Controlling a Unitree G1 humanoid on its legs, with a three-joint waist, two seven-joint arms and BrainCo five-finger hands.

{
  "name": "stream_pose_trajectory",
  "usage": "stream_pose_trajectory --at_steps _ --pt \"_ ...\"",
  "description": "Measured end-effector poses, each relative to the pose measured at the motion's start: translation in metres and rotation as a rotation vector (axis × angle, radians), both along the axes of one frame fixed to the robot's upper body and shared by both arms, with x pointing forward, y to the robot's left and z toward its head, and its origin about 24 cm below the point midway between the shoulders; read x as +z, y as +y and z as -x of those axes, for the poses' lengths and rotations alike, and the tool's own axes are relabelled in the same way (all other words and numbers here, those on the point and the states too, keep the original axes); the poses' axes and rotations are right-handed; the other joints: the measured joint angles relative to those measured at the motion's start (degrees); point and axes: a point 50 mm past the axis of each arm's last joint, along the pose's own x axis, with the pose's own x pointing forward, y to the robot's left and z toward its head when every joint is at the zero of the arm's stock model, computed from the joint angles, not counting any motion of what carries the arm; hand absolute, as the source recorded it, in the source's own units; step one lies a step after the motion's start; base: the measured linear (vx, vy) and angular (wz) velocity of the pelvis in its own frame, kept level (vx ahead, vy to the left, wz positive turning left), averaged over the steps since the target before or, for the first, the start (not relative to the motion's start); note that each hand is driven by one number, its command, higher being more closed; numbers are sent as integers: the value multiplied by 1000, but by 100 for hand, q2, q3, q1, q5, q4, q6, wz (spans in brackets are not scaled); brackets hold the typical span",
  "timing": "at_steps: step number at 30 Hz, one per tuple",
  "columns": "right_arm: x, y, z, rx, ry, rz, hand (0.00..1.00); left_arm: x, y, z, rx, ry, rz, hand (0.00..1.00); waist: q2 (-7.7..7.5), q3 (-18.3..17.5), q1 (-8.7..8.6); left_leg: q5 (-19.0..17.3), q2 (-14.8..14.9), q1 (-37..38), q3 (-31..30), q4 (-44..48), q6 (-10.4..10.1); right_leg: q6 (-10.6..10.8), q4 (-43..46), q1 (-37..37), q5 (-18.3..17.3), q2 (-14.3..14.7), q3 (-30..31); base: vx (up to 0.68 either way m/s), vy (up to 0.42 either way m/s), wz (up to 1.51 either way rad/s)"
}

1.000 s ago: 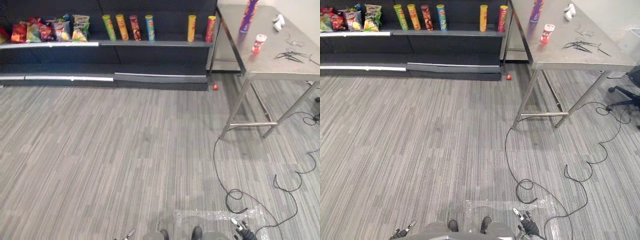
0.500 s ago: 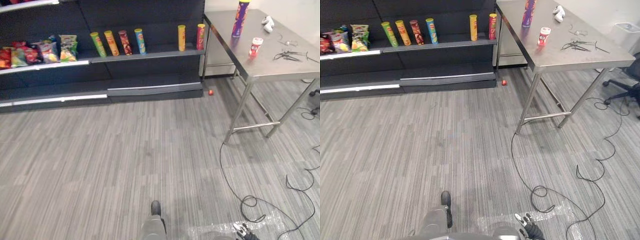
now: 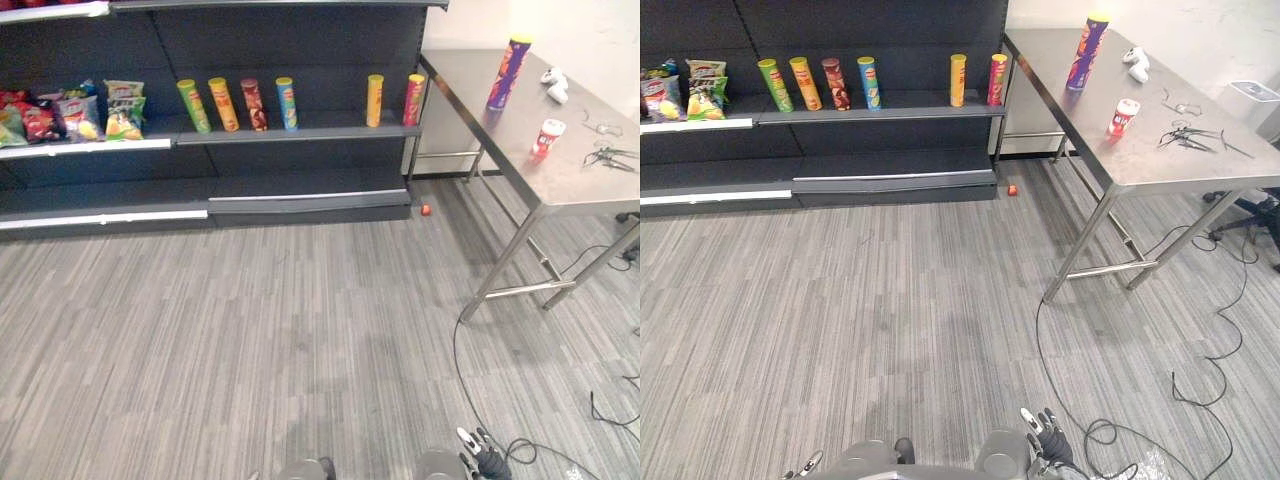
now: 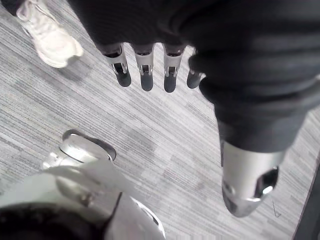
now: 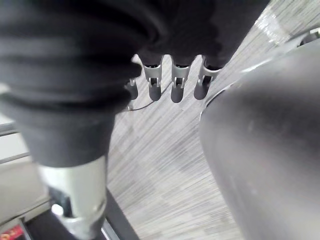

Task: Put the gum and the chips on the shelf.

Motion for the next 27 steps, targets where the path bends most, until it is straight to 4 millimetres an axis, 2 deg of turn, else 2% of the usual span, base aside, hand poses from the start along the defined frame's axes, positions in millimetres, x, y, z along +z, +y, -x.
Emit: stream_pose_trajectory --at_steps 1,2,3,4,5,6,7,8,9,10,11,12,13,14,15,16,17,18,19,21,22,24,25,27 --pt "1 0 -2 13 -14 9 0 0 0 0 -3 2 0 0 13 16 -22 -139 148 174 -7 -25 -93 20 -866 -215 27 272 -203 346 -156 7" --pt "2 -1 -3 16 -21 14 0 0 0 0 -5 3 -1 0 17 20 -23 -230 236 266 -27 -34 -159 124 -1459 -326 129 406 -207 353 -181 15" --pt "3 -1 -4 15 -27 16 0 0 0 0 -5 3 -1 0 21 18 -24 -289 288 328 -56 -51 -225 130 -1876 -372 277 458 -192 399 -223 34" --pt "4 -1 -5 10 -43 21 0 0 -1 -1 -5 2 -1 0 32 22 -48 -416 397 472 -190 -110 -383 143 -2802 -429 702 509 -101 557 -354 67" --pt "4 -1 -2 -6 -44 21 0 0 0 -1 -9 5 -6 0 30 22 -58 -615 488 640 -425 -142 -599 319 -3571 -442 1096 454 180 486 -307 71" --pt "4 -1 -2 -10 -43 20 0 0 0 0 -8 5 -6 0 29 23 -58 -655 504 683 -483 -147 -623 341 -3623 -446 1122 434 218 541 -366 80" --pt "5 -4 2 -32 -41 28 0 -1 -6 0 9 6 9 0 92 25 -68 -830 615 915 -658 -191 -736 343 -3234 -447 1509 422 118 456 -294 66" --pt "7 -11 1 -43 -51 50 0 -2 -12 0 28 -1 28 0 239 52 -51 -802 828 1032 -742 -179 -725 250 -2762 -521 1457 530 16 564 -364 60" --pt "9 -13 -1 -46 -61 59 0 -3 -16 -1 29 -6 37 0 329 53 -33 -711 862 1056 -766 -137 -729 55 -2606 -535 1327 563 -48 520 -323 30" --pt "12 -13 -9 -42 -90 64 0 -4 -24 -5 30 -16 62 0 455 33 5 -467 928 1031 -731 44 -732 -104 -2417 -543 1085 653 -117 598 -377 9" --pt "13 -8 -15 -24 -95 50 0 -4 -24 -7 37 -24 66 0 459 36 0 -205 965 975 -767 297 -734 -129 -2263 -475 861 672 -168 490 -307 6" --pt "12 -8 -15 -14 -86 51 0 -4 -24 -8 44 -28 68 0 460 35 -1 -96 989 925 -794 489 -730 -147 -2195 -404 737 691 -187 477 -285 7" --pt "12 -8 -16 -17 -74 50 0 -4 -24 -8 67 -32 69 0 487 19 -7 130 1056 742 -808 1160 -710 -213 -2100 -213 512 722 -250 427 -229 11" --pt "11 -8 -15 -16 -60 46 0 -3 -25 -11 94 -52 74 0 529 -7 -45 483 1185 357 -874 2109 -766 -261 -2102 15 336 799 -332 516 -264 12" --pt "11 -8 -14 -14 -54 46 0 -3 -26 -11 113 -59 76 0 505 5 -58 769 1252 150 -949 2584 -840 -285 -2143 147 261 859 -362 512 -202 10" --pt "10 -8 -13 -7 -42 47 0 -3 -25 -9 157 -68 82 0 543 -13 -60 1210 1434 -306 -986 3599 -1077 -374 -2277 432 104 998 -372 346 -85 4" --pt "10 -7 -13 1 -38 50 0 -3 -26 -7 177 -66 87 0 552 -17 -71 1144 1491 -577 -953 4131 -1103 -395 -2357 574 61 1057 -384 420 -73 5" --pt "9 -5 -13 20 -27 55 0 -3 -25 -8 211 -79 95 0 529 -7 -62 866 1528 -1047 -859 4892 -1032 -453 -2562 895 26 1126 -404 410 -41 3" --pt "8 -3 -11 40 -15 56 0 -2 -26 -11 224 -96 100 0 475 4 -21 523 1508 -1385 -601 5153 -974 -455 -2798 1234 29 1147 -419 408 -30 -2" --pt "5 -1 -7 39 7 46 0 -1 -24 -12 246 -122 105 0 401 9 56 116 1437 -1700 -184 4756 -870 -392 -3049 1614 64 1107 -409 374 23 -17" --pt "4 1 -6 40 15 40 0 -1 -24 -13 260 -145 111 0 351 4 79 -32 1325 -1793 74 4069 -814 -360 -3185 1807 49 1030 -372 442 113 -30" --pt "3 4 -4 39 23 29 0 0 -22 -16 274 -167 113 0 260 15 155 -33 1132 -1810 376 2870 -765 -241 -3239 1966 -13 845 -258 395 167 -33" --pt "2 5 -3 38 30 22 0 1 -21 -16 274 -171 107 0 218 26 177 117 984 -1814 418 1858 -651 -123 -3270 2059 -83 701 -185 385 234 -28" --pt "1 7 -2 36 35 13 0 1 -20 -14 281 -170 91 0 182 38 188 671 876 -1780 177 125 -691 111 -3352 2258 -302 473 -39 395 325 -29"
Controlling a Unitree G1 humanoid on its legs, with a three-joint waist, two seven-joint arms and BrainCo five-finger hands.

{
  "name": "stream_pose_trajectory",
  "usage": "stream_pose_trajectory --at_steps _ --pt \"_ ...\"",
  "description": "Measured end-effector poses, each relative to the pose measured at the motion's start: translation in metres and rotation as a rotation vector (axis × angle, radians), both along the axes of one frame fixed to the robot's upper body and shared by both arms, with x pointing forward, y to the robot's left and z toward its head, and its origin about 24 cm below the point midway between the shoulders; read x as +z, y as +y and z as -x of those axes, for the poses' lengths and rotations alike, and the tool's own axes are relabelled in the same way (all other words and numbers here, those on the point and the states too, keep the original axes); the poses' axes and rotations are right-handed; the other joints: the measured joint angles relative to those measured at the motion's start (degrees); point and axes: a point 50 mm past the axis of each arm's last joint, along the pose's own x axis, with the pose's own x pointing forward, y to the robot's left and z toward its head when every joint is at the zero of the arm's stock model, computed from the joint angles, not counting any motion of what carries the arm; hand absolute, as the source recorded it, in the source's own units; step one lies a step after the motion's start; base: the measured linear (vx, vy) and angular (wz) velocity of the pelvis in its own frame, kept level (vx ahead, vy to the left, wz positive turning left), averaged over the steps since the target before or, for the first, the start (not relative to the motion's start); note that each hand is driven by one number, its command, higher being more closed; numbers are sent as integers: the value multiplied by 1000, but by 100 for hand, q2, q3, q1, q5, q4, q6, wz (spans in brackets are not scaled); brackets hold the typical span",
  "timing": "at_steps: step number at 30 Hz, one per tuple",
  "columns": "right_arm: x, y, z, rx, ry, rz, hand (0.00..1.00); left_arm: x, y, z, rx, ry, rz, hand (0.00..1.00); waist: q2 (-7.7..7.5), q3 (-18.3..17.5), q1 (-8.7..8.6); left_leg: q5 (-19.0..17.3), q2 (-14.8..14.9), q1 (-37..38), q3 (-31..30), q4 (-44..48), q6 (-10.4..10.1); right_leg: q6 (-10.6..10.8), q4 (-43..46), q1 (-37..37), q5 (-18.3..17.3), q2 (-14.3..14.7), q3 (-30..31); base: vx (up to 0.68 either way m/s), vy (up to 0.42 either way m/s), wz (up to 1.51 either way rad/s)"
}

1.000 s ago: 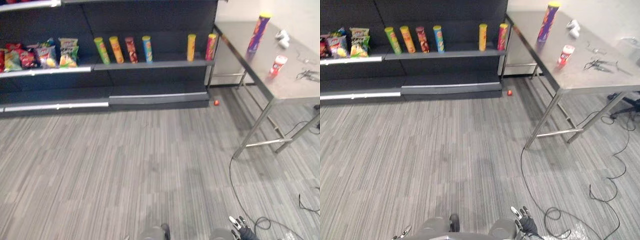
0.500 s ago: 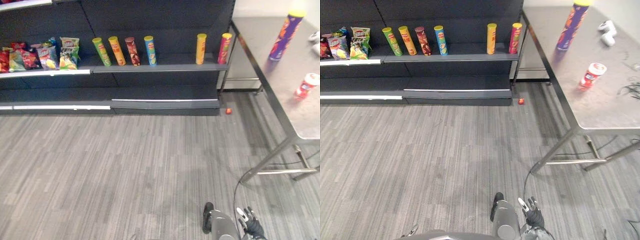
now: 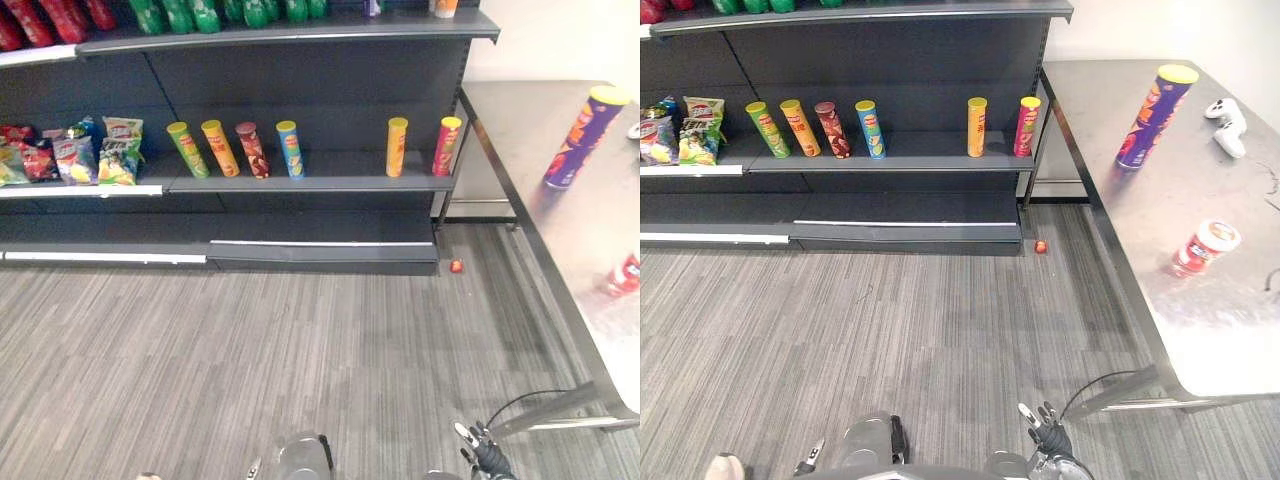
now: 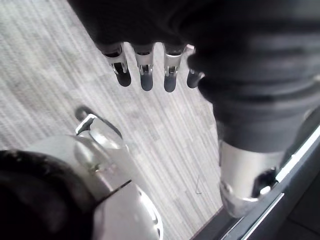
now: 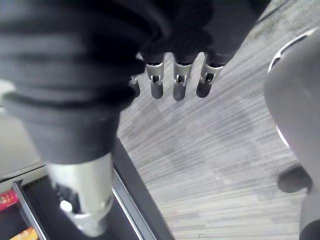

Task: Put the gum and the chips on the shelf.

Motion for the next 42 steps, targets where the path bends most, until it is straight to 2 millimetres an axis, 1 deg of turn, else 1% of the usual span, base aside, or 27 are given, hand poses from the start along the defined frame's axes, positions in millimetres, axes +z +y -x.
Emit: stream_pose_trajectory --at_steps 1,2,3,4,5,7,9,10,11,12,13,15,17,19,20,21,22,23,26,30,34,36,37,38,39,41,42 --pt "0 0 1 2 -1 -1 0 0 0 1 3 -1 -1 0 1 1 3 156 60 2 -207 -383 -69 146 -3 83 -108 -62 81 347 364 -34" --pt "-1 2 2 9 4 -10 0 0 3 2 8 1 -8 0 -26 -31 19 657 13 36 -148 -156 -201 199 -54 265 -292 -133 324 285 286 -38" --pt "-2 6 1 15 5 -22 0 1 6 2 8 -4 -18 0 -60 -25 51 655 -37 23 -117 34 -197 137 -113 298 -328 -196 485 451 345 -60" --pt "-2 12 -4 41 -5 -43 0 3 11 1 7 -13 -37 0 -225 -59 88 478 -59 -54 -93 437 -45 105 -44 331 -307 -121 944 461 243 -48" --pt "-3 21 -4 58 -5 -63 0 3 18 2 -3 -9 -52 0 -367 -66 37 184 -111 -92 -75 762 -17 -10 -12 360 -120 -66 1081 383 187 -40" --pt "-5 23 -2 61 16 -66 0 4 21 -1 -47 -3 -56 0 -409 -97 32 -97 -168 -49 -130 1142 62 63 148 377 240 -74 1338 312 212 -20" --pt "-8 23 3 53 42 -64 0 3 24 0 -78 17 -55 0 -494 -136 34 -228 -366 236 -176 1175 280 115 803 209 455 -213 1544 353 260 -32" --pt "-7 21 3 40 39 -55 0 3 26 1 -100 32 -56 0 -555 -126 -6 -368 -544 548 -172 1085 372 138 1636 -36 653 -371 1632 326 235 -34" --pt "-8 17 6 6 50 -48 0 2 28 4 -128 56 -56 0 -546 -93 -49 -540 -693 912 -58 948 437 258 2621 -421 1123 -606 1635 255 174 -31" --pt "-8 14 7 -8 48 -43 0 2 28 4 -155 62 -59 0 -549 -80 -66 -610 -756 1114 28 858 451 365 3005 -565 1471 -729 1621 236 165 -33" --pt "-7 9 7 -16 48 -29 0 2 27 5 -210 72 -63 0 -462 -80 -97 -739 -793 1437 166 703 477 369 3640 -838 1784 -866 1536 179 141 -36" --pt "-5 8 3 -9 19 -15 0 2 25 4 -246 78 -65 0 -395 -91 -106 -793 -783 1711 364 464 510 -54 4141 -1400 1336 -907 1080 182 163 -47" --pt "-3 7 -3 2 -6 0 0 1 25 6 -245 86 -57 0 -384 -87 -148 -715 -769 1918 513 102 532 -108 3863 -1780 819 -826 330 226 88 -41" --pt "-1 4 -7 8 -26 16 0 0 22 8 -249 94 -43 0 -288 -41 -161 -676 -610 2158 727 -153 508 -133 2457 -1835 570 -464 -517 299 -24 -45" --pt "-1 4 -8 10 -29 17 0 0 21 9 -250 93 -41 0 -272 -29 -157 -677 -570 2193 796 -157 504 -129 2056 -1839 581 -367 -650 274 -84 -53" --pt "-1 5 -8 13 -32 19 0 0 22 9 -250 92 -40 0 -287 -25 -154 -654 -550 2271 914 -170 464 -50 1158 -1823 831 -220 -880 241 -71 -49" --pt "-1 5 -8 15 -34 21 0 0 21 10 -252 89 -38 0 -270 -3 -163 -648 -576 2378 936 -223 426 -398 737 -1756 1179 -149 -1059 323 -83 -58" --pt "1 1 -11 17 -46 36 0 -1 13 8 -264 81 -18 0 -110 22 -182 -579 -471 2516 943 -372 299 -390 599 -1645 1273 17 -1223 266 -68 -50" --pt "5 -11 -18 36 -63 74 0 -2 2 3 -260 56 -1 0 139 97 -206 -510 -375 2735 1096 -766 170 -403 476 -1634 1266 229 -1405 240 -93 -44" --pt "4 -7 -18 58 -55 71 0 -2 0 1 -242 47 6 0 147 94 -199 -472 -345 2910 1087 -783 110 -468 227 -1390 1219 332 -1407 116 -13 -14" --pt "2 1 -18 91 -48 59 0 0 10 -2 -214 41 -14 0 -79 70 -182 -503 -290 2376 1099 329 46 -458 -175 -1317 1169 239 -1385 -45 8 -8" --pt "2 1 -17 88 -40 53 0 -1 9 -2 -187 35 0 0 -77 73 -187 -491 -111 1970 1108 1307 14 -458 -296 -1255 1169 244 -1342 -4 -12 -36" --pt "2 -1 -17 79 -42 51 0 -1 6 -2 -174 33 18 0 1 68 -191 -420 97 1693 1106 2023 -93 -459 -396 -1192 1169 343 -1241 52 -24 -63" --pt "3 -3 -16 68 -45 53 0 -2 2 -5 -153 22 34 0 113 70 -191 -292 363 1477 1106 2694 -248 -461 -478 -1115 1168 498 -1142 71 -23 -75" --pt "4 -5 -16 68 -51 59 0 -2 0 -4 -139 20 41 0 161 74 -186 -175 478 1379 1107 3002 -256 -465 -485 -1101 1167 581 -1043 77 -22 -97" --pt "5 -5 -16 58 -61 53 0 -3 -1 -3 -112 19 49 0 247 65 -183 481 694 1074 1085 3765 -161 -503 -484 -1113 1148 739 -669 113 -7 -111" --pt "5 -3 -13 50 -54 40 0 -3 0 -1 -101 21 46 0 102 -9 -154 643 668 901 1060 4031 -44 -577 -478 -1144 1187 713 -296 199 10 -136"
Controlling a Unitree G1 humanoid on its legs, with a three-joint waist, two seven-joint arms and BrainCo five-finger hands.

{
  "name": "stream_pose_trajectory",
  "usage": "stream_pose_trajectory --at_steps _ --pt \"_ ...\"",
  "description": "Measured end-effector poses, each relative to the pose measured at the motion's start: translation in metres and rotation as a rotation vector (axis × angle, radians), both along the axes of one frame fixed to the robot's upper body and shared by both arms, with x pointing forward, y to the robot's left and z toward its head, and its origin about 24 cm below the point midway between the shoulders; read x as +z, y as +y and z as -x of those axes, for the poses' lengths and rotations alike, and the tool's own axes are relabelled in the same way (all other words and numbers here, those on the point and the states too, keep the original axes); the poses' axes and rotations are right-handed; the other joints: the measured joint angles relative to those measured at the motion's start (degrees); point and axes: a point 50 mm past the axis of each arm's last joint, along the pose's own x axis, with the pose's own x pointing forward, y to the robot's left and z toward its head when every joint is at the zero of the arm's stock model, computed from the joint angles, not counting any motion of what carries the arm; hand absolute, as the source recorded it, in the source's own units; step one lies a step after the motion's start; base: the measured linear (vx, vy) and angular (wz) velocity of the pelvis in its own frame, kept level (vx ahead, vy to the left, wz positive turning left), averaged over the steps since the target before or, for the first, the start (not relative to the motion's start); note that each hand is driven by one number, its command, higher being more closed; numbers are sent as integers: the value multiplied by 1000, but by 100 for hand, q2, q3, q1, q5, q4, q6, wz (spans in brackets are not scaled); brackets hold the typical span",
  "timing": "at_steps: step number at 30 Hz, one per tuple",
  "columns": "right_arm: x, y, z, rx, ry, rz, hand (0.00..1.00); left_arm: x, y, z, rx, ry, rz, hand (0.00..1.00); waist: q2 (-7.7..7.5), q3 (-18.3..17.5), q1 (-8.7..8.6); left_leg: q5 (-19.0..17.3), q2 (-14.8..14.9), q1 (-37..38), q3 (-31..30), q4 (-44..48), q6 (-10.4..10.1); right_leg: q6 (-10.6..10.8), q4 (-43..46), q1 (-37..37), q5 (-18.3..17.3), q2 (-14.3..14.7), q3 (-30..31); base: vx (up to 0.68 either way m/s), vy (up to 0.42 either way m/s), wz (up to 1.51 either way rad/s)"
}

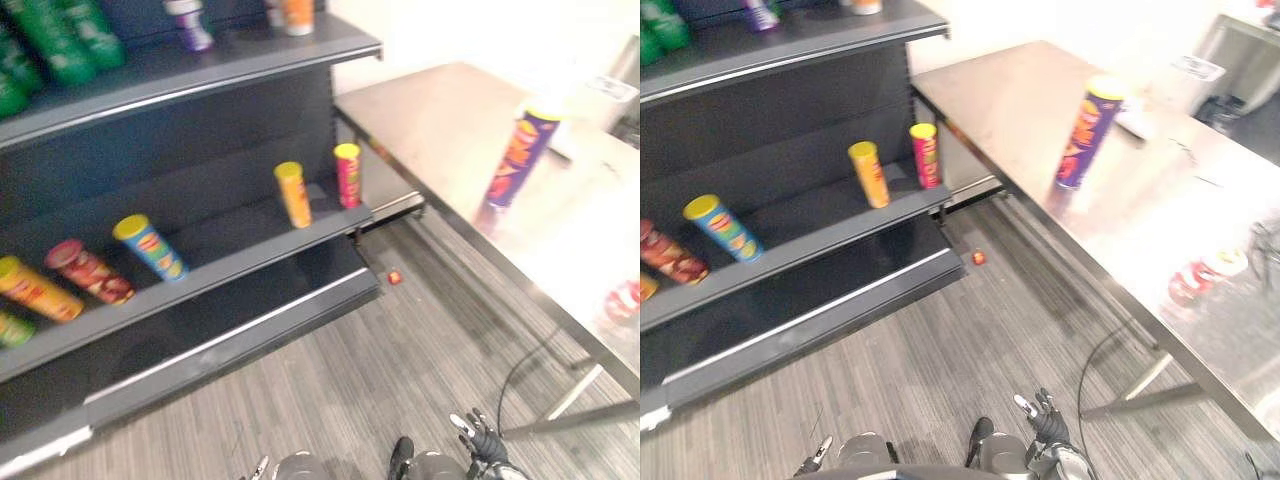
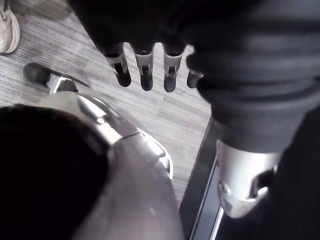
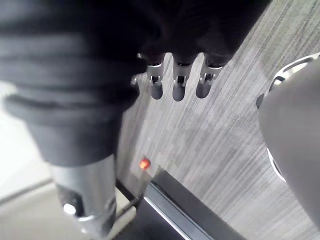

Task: Put the gum and the chips on the shelf.

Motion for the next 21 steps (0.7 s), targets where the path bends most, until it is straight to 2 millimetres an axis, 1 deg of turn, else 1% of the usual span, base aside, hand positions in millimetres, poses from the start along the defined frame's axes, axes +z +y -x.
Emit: stream_pose_trajectory --at_steps 1,2,3,4,6,7,8,10,11,12,13,14,15,16,17,18,19,20,21 --pt "1 -1 0 -7 -4 0 0 -1 0 4 6 10 2 0 -24 2 -11 -773 -139 21 -98 -269 162 -70 5 -11 43 19 368 149 18 -132" --pt "1 -1 0 -8 -7 0 0 -1 0 5 6 12 2 0 -4 -11 -26 -1004 -256 24 -180 -486 171 -111 8 -15 70 21 546 181 35 -131" --pt "1 -1 2 -8 -2 1 0 -1 -2 5 7 12 5 0 -17 -22 -17 -1326 -462 46 -372 -1079 193 -110 8 -14 70 21 906 161 68 -122" --pt "1 -1 1 -5 -2 0 0 -1 -3 5 9 7 5 0 -14 -25 0 -1403 -561 48 -536 -1513 187 -107 12 -8 68 20 1150 194 96 -144" --pt "0 -1 2 -5 1 0 0 0 -3 5 11 3 0 0 -17 -26 16 -1396 -594 40 -897 -2376 131 -57 20 14 37 21 1626 159 166 -144" --pt "0 -1 2 -9 -1 -1 0 0 -3 6 11 3 0 0 -18 -27 2 -1369 -556 40 -1151 -2957 105 29 60 26 -15 11 1983 162 214 -138" --pt "0 -1 2 -11 -2 -2 0 0 -3 6 9 2 -1 0 -22 -29 -1 -1349 -546 40 -1240 -3134 85 71 97 29 -41 -1 2119 170 263 -134" --pt "0 -1 6 -22 2 -4 0 0 -2 8 10 -1 -5 0 -44 -58 -15 -1187 -555 120 -1479 -3700 63 274 232 67 -172 -82 2491 178 358 -93" --pt "0 -3 7 -25 4 -2 0 0 -5 10 12 -1 4 0 27 -115 -16 -1084 -552 222 -1613 -4088 33 424 274 105 -265 -69 2683 155 366 -76" --pt "0 -5 7 -24 3 3 0 0 -8 12 14 1 11 0 112 -169 -21 -1064 -532 282 -1717 -4289 35 504 314 94 -319 -25 2737 175 418 -86" --pt "1 -9 7 -23 5 15 0 -1 -14 15 23 3 24 0 320 -297 -35 -568 -457 374 -1844 -4413 -363 660 400 86 -431 34 2852 200 449 -85" --pt "-2 -4 14 -25 31 0 0 1 -5 13 13 -14 -1 0 126 -376 -12 -769 -645 437 -1616 -4270 -298 718 436 97 -449 -191 2708 200 425 -83" --pt "-4 0 16 -26 37 -12 0 2 -1 15 13 -16 -14 0 -6 -425 -9 -862 -719 486 -1482 -4234 -281 720 470 76 -419 -307 2555 199 353 -88" --pt "-5 9 18 -32 43 -34 0 3 5 17 25 -17 -34 0 -165 -460 13 -975 -860 614 -1259 -4209 -263 787 449 70 -374 -481 2506 151 285 -87" --pt "-6 14 19 -42 49 -42 0 3 10 19 19 -10 -47 0 -269 -529 -33 -1072 -950 658 -1043 -4210 -210 882 358 78 -312 -608 2507 140 277 -88" --pt "-6 14 20 -49 52 -41 0 3 11 20 18 -8 -49 0 -287 -539 -38 -1115 -986 710 -928 -4208 -164 953 300 81 -262 -658 2502 143 293 -80" --pt "-7 13 22 -63 59 -36 0 3 10 19 -2 2 -54 0 -281 -556 -42 -1187 -1072 777 -756 -4175 -71 993 176 89 -129 -731 2492 161 251 -77" --pt "-7 13 23 -78 62 -34 0 2 10 18 -26 15 -56 0 -285 -579 -41 -1237 -1134 848 -713 -4145 -12 1033 91 87 -12 -778 2489 170 227 -71" --pt "-7 12 23 -88 64 -31 0 1 10 20 -28 29 -50 0 -275 -586 -40 -1244 -1166 882 -713 -4164 3 1025 75 80 28 -795 2483 126 138 -58"
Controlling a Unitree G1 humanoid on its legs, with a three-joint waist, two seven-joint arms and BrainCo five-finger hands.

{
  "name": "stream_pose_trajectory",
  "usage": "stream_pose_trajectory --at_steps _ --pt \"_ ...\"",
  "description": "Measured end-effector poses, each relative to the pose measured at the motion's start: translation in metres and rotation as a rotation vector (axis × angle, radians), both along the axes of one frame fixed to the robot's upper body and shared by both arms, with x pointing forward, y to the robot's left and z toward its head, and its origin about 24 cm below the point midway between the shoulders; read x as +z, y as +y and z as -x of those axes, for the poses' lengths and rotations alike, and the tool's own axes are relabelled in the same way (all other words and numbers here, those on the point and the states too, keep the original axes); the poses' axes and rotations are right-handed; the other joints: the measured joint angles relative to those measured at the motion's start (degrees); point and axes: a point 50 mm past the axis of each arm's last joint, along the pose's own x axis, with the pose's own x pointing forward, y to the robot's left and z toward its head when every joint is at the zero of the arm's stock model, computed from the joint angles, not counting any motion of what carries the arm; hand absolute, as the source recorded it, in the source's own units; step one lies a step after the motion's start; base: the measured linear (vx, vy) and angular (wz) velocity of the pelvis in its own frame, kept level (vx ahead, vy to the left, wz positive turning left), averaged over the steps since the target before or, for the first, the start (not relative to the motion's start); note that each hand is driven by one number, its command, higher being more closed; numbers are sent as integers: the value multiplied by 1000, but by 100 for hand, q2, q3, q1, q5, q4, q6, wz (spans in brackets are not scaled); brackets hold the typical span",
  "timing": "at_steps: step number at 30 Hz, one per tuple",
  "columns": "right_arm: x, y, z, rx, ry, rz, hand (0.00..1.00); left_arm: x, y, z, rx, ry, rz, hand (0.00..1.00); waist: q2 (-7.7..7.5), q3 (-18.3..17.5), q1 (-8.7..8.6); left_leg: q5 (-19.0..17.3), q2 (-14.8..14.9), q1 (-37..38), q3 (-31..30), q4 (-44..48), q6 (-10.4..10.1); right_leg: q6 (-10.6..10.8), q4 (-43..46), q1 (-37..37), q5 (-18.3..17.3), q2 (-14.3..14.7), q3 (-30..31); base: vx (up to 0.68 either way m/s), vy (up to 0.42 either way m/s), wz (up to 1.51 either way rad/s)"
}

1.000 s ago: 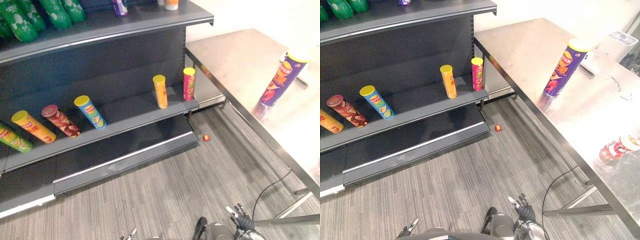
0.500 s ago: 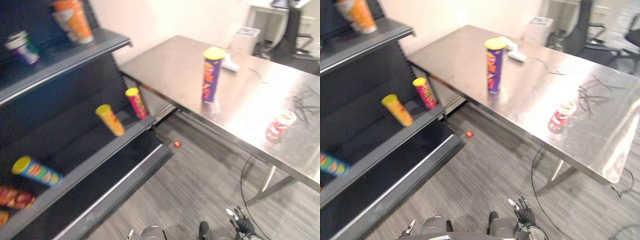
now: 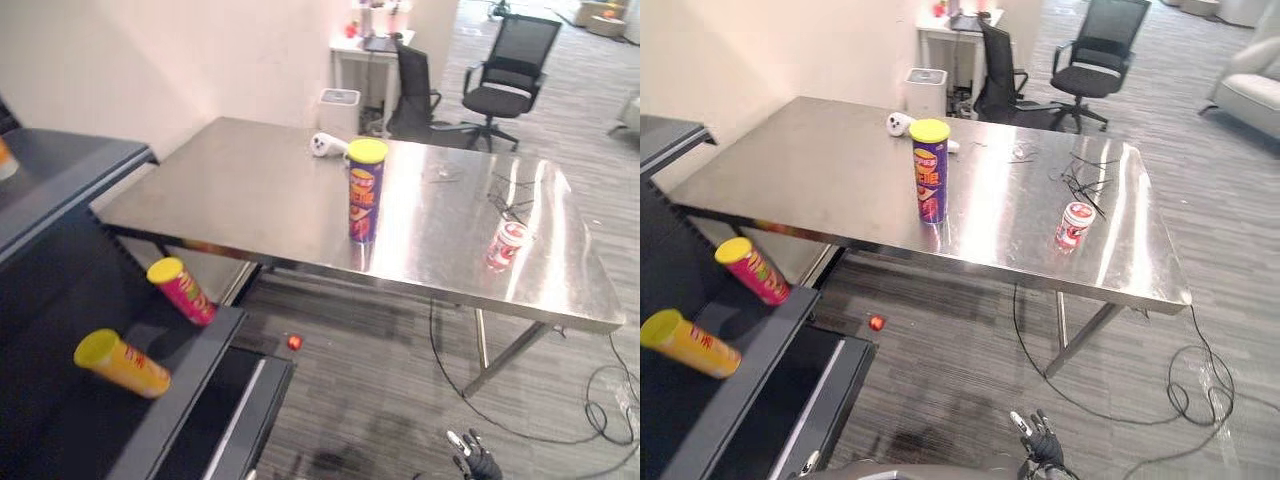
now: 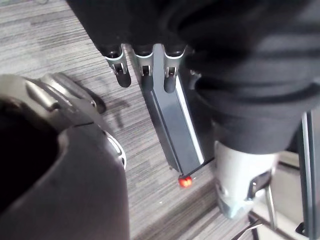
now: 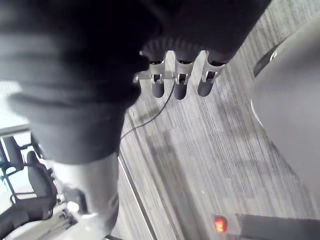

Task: Put the gum and the chips on the shelf.

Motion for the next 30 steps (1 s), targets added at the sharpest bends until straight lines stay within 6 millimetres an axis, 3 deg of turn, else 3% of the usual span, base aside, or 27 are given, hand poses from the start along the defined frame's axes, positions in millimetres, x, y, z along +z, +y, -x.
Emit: stream_pose_trajectory --at_steps 2,4,6,8,16,18,19,20,21,23,26,30 --pt "0 -6 2 -33 5 21 0 -2 -4 1 -20 26 22 0 101 -17 -7 1 -13 34 -6 -16 15 -39 -25 -100 253 7 -185 65 74 -47" --pt "0 -12 3 -68 23 57 0 -4 -7 0 -35 34 40 0 189 -25 12 43 16 144 123 -194 81 -153 -200 -175 644 22 -908 42 62 -65" --pt "-2 -15 5 -104 56 76 0 -3 -6 0 -58 37 35 0 185 -18 31 59 19 240 318 -303 108 -243 -423 -166 902 35 -1392 3 44 -75" --pt "-3 -15 4 -111 78 89 0 -3 -2 -1 -105 44 23 0 146 -5 38 77 -51 240 280 -299 136 -301 -709 -116 1110 26 -1493 -60 28 -61" --pt "-6 -16 11 -188 155 130 0 0 7 -12 -166 53 -30 0 -127 180 132 124 -114 354 70 -613 92 -172 -1010 -67 1010 10 -1866 -134 -63 -11" --pt "-6 -18 13 -239 155 134 0 0 5 -13 -177 60 -39 0 -43 152 184 125 -14 342 -57 -793 96 13 -1177 -50 825 112 -1879 -76 -70 -3" --pt "-4 -21 10 -281 136 132 0 -1 1 -10 -169 69 -29 0 175 148 176 148 171 330 -53 -898 90 -257 -1075 -30 809 246 -1922 57 -57 13" --pt "-3 -23 14 -337 129 144 0 0 6 -8 -160 74 -42 0 -78 133 130 212 108 334 -219 -940 -18 -276 -1015 81 793 273 -1912 88 -69 21" --pt "-2 -25 17 -374 125 154 0 2 12 -9 -160 65 -61 0 -108 100 177 272 27 342 -215 -962 -64 -165 -1133 161 873 195 -1903 80 -56 16" --pt "13 -52 4 -536 25 215 0 1 10 -2 -152 79 -61 0 -117 97 189 396 139 340 -267 -1049 -82 -187 -1183 131 845 331 -1937 50 -72 -6" --pt "36 -80 -13 -647 -122 279 0 1 10 -1 -158 80 -59 0 -103 93 191 436 172 340 -345 -1087 -136 -186 -1183 138 846 372 -1953 75 -28 2" --pt "93 -111 -56 -702 -440 356 0 3 11 -4 -166 62 -61 0 -134 104 190 415 181 331 -336 -1086 -99 -187 -1189 114 897 364 -1940 98 26 -2"
